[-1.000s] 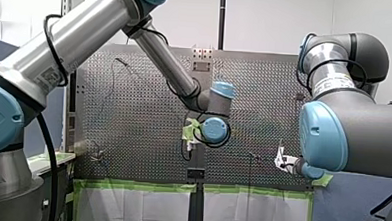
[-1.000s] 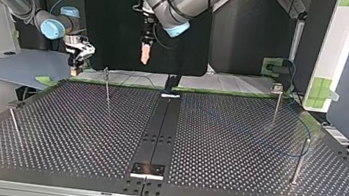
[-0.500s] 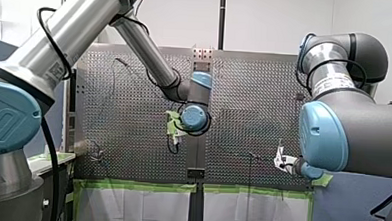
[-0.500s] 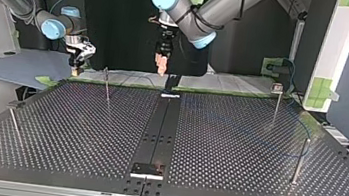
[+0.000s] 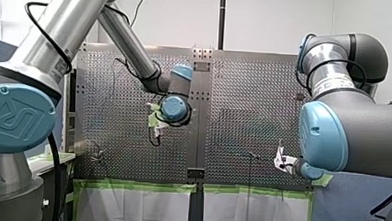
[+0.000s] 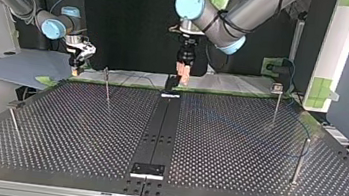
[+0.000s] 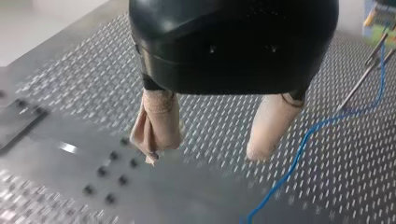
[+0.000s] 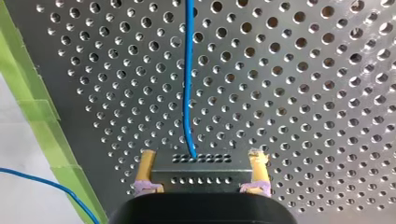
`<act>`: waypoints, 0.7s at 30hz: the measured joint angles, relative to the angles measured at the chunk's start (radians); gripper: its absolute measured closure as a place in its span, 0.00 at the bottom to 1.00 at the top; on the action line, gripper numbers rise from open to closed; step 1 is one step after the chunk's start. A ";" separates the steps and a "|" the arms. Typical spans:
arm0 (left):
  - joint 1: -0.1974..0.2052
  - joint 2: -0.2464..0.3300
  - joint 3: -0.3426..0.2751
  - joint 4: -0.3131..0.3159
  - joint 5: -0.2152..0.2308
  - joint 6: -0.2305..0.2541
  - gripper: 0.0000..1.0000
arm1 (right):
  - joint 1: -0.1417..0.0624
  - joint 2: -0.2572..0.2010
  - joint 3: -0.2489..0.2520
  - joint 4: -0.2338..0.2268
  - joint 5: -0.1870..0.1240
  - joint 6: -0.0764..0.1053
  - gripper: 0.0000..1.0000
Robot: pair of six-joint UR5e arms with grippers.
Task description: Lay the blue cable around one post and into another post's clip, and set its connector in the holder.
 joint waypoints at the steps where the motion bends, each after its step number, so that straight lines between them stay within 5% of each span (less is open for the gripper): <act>1: 0.011 0.011 -0.011 0.000 -0.004 0.000 0.00 | 0.000 0.000 0.000 0.000 0.000 0.000 1.00; 13: 0.104 0.106 -0.106 0.002 -0.054 -0.022 0.00 | 0.000 0.002 0.000 -0.002 -0.003 0.001 1.00; 21: 0.126 0.173 -0.173 0.005 -0.060 -0.040 0.00 | 0.000 0.004 0.000 -0.003 -0.009 0.003 1.00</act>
